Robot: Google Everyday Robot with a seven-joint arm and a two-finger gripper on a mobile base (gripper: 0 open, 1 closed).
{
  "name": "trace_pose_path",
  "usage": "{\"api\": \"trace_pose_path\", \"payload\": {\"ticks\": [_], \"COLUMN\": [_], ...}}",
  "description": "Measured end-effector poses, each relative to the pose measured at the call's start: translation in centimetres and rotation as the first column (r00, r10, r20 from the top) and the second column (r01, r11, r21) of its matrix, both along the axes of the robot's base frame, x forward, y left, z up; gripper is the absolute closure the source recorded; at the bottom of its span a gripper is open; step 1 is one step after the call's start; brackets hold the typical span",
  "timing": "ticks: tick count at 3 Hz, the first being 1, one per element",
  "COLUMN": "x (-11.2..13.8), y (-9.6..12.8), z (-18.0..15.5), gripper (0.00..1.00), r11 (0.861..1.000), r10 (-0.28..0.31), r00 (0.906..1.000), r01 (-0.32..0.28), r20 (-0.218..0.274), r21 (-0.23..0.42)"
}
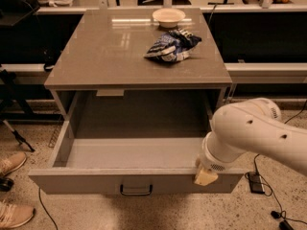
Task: Open top drawer
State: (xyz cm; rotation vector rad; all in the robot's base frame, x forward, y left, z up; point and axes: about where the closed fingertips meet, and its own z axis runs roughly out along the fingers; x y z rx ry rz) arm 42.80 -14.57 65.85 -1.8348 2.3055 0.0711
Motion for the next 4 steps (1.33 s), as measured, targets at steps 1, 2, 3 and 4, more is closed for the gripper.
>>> {"api": "trace_pose_path", "payload": {"ticks": [1, 2, 3, 4], "x": [1.2, 2.6, 4.1, 5.4], "y": [-0.7, -2.0, -4.5, -6.9], "z": [1.4, 3.4, 6.7, 10.8], "gripper": [0.06, 0.0, 0.0, 0.0], "r11": [1.0, 1.0, 0.998, 0.994], "r10": [-0.002, -0.016, -0.052, -0.086], "r00": [0.9997, 0.9984, 0.9935, 0.9811], "r01": [0.002, 0.015, 0.048, 0.074], "r20": [0.026, 0.054, 0.101, 0.173], "r21": [0.005, 0.017, 0.042, 0.074]}}
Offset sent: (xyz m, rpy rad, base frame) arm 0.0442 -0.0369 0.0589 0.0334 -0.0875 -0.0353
